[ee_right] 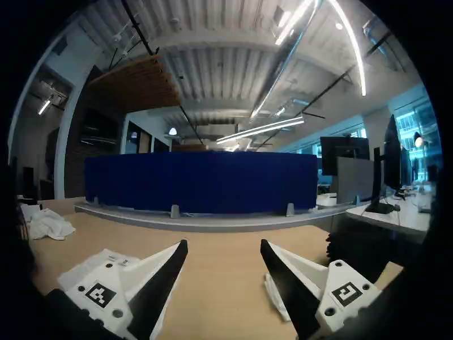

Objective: Fold towel

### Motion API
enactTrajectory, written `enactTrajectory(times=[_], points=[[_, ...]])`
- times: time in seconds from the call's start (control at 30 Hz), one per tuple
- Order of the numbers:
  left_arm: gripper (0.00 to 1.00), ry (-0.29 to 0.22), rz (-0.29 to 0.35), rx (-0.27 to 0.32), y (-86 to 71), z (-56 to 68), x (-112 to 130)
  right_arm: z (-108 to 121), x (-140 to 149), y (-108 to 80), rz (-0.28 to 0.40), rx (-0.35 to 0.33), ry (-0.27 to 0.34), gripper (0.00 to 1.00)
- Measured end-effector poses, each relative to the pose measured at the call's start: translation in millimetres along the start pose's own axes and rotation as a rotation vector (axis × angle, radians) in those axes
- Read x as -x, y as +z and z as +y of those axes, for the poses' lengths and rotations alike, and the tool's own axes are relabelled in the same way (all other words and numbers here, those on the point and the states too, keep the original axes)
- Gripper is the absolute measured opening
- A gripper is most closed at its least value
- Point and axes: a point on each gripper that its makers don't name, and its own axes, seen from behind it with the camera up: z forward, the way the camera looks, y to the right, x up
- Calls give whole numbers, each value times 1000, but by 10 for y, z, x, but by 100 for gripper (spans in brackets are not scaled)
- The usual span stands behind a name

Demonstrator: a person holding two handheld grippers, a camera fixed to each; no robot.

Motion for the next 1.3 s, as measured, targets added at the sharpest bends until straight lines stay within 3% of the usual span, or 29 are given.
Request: enactTrajectory(times=[0.3,0.57,0.97,1.3], points=[[93,-15,-2,3,-18,-5,-755,14,-461,-25,-10,-1,-1,100],[93,-19,-11,11,-42,28,-1212,66,-815,-43,-20,11,-1,100],[93,-9,-48,42,-25,98,-1398,15,-1060,16,-41,-11,-6,100],[93,24,-127,145,-41,299,-1360,-318,-1094,63,-120,-143,-59,100]])
